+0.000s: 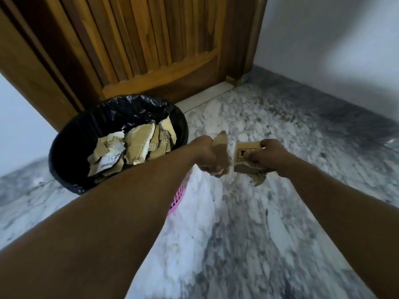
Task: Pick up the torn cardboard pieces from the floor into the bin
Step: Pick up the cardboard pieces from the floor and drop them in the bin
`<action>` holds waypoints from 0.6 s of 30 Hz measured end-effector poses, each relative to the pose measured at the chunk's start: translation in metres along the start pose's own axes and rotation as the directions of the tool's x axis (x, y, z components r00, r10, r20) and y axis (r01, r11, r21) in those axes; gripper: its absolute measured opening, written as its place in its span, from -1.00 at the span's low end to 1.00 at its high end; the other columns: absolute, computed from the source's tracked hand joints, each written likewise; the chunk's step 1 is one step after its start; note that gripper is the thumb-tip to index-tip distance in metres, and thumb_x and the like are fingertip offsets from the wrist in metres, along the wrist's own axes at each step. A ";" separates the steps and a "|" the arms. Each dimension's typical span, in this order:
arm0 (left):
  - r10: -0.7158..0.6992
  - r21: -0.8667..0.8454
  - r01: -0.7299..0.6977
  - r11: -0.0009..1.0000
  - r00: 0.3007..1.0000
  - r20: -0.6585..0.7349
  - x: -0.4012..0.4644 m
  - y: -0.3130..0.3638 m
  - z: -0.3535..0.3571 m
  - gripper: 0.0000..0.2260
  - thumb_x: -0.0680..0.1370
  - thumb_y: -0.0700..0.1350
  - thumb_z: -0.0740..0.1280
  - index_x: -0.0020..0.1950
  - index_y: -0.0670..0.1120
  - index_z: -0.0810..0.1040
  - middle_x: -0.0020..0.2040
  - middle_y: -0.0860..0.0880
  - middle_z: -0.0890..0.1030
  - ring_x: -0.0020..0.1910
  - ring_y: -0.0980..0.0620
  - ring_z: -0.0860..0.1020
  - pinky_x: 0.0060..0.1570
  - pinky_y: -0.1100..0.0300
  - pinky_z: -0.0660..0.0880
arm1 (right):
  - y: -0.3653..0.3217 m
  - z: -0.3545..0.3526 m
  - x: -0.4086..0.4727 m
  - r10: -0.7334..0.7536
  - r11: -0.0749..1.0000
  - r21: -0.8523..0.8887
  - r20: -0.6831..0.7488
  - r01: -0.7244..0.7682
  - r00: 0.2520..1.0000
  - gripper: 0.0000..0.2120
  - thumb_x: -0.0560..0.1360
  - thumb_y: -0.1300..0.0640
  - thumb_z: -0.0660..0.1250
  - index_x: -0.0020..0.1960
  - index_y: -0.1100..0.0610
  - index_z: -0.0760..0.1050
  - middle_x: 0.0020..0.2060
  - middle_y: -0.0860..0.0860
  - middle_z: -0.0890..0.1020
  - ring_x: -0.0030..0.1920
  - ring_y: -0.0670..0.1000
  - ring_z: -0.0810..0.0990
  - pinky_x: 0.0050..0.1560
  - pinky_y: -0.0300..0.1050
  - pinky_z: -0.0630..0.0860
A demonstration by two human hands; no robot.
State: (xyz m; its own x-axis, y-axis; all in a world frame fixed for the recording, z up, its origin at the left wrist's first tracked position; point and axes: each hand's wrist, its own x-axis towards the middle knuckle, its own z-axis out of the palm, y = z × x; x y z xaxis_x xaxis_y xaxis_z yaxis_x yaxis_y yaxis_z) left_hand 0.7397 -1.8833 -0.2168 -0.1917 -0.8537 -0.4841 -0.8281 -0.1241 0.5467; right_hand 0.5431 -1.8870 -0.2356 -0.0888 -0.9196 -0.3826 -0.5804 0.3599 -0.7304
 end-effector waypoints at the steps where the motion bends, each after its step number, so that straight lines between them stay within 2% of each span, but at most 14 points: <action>1: 0.025 -0.064 -0.027 0.998 1.000 -0.019 -0.007 0.006 -0.013 -0.67 0.39 -0.27 0.48 0.14 -0.23 0.56 -0.01 -0.16 0.64 -0.08 -0.10 0.63 -0.13 0.07 0.59 | -0.016 -0.001 -0.004 -0.022 0.999 0.027 -0.027 0.023 0.999 -0.76 0.46 0.21 0.46 0.08 0.23 0.50 -0.10 0.11 0.58 -0.07 0.11 0.58 -0.30 -0.13 0.51; 2: 0.042 -0.095 -0.045 0.994 0.998 -0.038 -0.016 0.011 -0.024 -0.68 0.40 -0.27 0.47 0.14 -0.21 0.57 -0.01 -0.15 0.63 -0.10 -0.09 0.63 -0.17 0.08 0.60 | -0.031 -0.001 -0.007 -0.045 0.998 0.052 -0.054 0.048 0.998 -0.76 0.47 0.21 0.46 0.09 0.24 0.51 -0.08 0.12 0.59 -0.06 0.11 0.59 -0.32 -0.15 0.51; 5: 0.022 -0.198 -0.039 0.979 0.996 -0.085 -0.039 0.016 -0.055 -0.82 0.47 -0.24 0.41 0.05 -0.20 0.54 -0.14 -0.11 0.62 -0.29 0.00 0.58 -0.44 0.27 0.50 | -0.077 0.002 -0.021 -0.103 0.991 0.071 -0.101 0.110 0.990 -0.77 0.51 0.20 0.39 0.12 0.27 0.49 -0.01 0.18 0.59 -0.03 0.13 0.59 -0.15 -0.03 0.58; 7: 0.000 -0.216 -0.030 0.976 0.990 -0.139 -0.055 0.010 -0.077 -0.96 0.54 -0.28 0.32 -0.09 -0.19 0.49 -0.32 -0.06 0.58 -0.44 0.08 0.51 -0.62 0.40 0.34 | -0.104 0.006 -0.027 -0.132 0.986 0.085 -0.115 0.143 0.985 -0.89 0.55 0.24 0.31 0.04 0.26 0.47 -0.04 0.17 0.58 -0.15 0.06 0.57 -0.24 -0.07 0.55; 8: -0.013 -0.233 -0.026 0.972 0.986 -0.166 -0.066 0.001 -0.090 -0.92 0.56 -0.29 0.29 -0.13 -0.17 0.46 -0.36 -0.05 0.56 -0.46 0.09 0.49 -0.65 0.41 0.30 | -0.117 0.011 -0.032 -0.145 0.983 0.093 -0.119 0.156 0.982 -0.95 0.57 0.25 0.28 -0.02 0.25 0.45 -0.06 0.15 0.56 -0.20 0.03 0.55 -0.32 -0.13 0.52; 10: -0.083 -0.250 0.030 0.968 0.975 -0.207 -0.081 -0.024 -0.113 -0.97 0.54 -0.25 0.32 -0.05 -0.17 0.49 -0.21 -0.09 0.56 -0.33 0.05 0.49 -0.56 0.33 0.36 | -0.137 0.021 -0.038 -0.168 0.979 0.095 -0.107 0.178 0.980 -0.94 0.59 0.24 0.23 -0.01 0.24 0.45 -0.06 0.14 0.56 -0.14 0.06 0.56 -0.35 -0.15 0.49; 12: -0.152 -0.248 0.091 0.964 0.959 -0.238 -0.090 -0.058 -0.134 -0.77 0.49 -0.20 0.40 0.12 -0.18 0.52 0.00 -0.15 0.57 -0.18 -0.04 0.50 -0.35 0.20 0.41 | -0.155 0.039 -0.041 -0.193 0.973 0.111 -0.077 0.201 0.978 -0.85 0.59 0.22 0.23 0.12 0.24 0.48 0.02 0.16 0.61 0.03 0.13 0.60 -0.21 -0.10 0.54; 13: -0.179 -0.254 0.118 0.960 0.955 -0.236 -0.093 -0.073 -0.142 -0.74 0.46 -0.19 0.44 0.12 -0.19 0.54 0.04 -0.16 0.57 -0.14 -0.06 0.51 -0.29 0.16 0.43 | -0.163 0.049 -0.041 -0.202 0.970 0.124 -0.066 0.209 0.977 -0.84 0.58 0.21 0.24 0.13 0.23 0.49 0.03 0.16 0.62 0.06 0.14 0.61 -0.15 -0.06 0.57; 15: -0.227 -0.248 0.163 0.955 0.940 -0.256 -0.103 -0.096 -0.153 -0.74 0.44 -0.21 0.48 0.08 -0.21 0.55 0.04 -0.15 0.56 -0.15 -0.06 0.51 -0.29 0.17 0.44 | -0.175 0.068 -0.042 -0.238 0.964 0.110 -0.050 0.242 0.970 -0.87 0.55 0.20 0.30 0.07 0.20 0.50 0.02 0.15 0.64 0.03 0.14 0.63 -0.05 0.01 0.63; 18: -0.258 -0.206 0.212 0.955 0.938 -0.231 -0.110 -0.134 -0.162 -0.56 0.43 -0.22 0.50 0.28 -0.22 0.50 0.18 -0.20 0.54 -0.09 -0.08 0.51 -0.27 0.13 0.44 | -0.193 0.096 -0.040 -0.320 0.946 0.064 0.008 0.319 0.947 -0.90 0.48 0.20 0.42 -0.11 0.12 0.50 0.00 0.11 0.66 0.02 0.09 0.64 0.06 0.08 0.63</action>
State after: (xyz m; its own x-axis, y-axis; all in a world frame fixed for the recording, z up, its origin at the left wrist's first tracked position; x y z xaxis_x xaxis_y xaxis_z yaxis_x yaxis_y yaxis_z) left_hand 0.9572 -1.8553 -0.1259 0.1558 -0.8855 -0.4378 -0.7229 -0.4042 0.5604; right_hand 0.7362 -1.9042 -0.1338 0.1081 -0.9852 -0.1328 -0.5254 0.0568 -0.8490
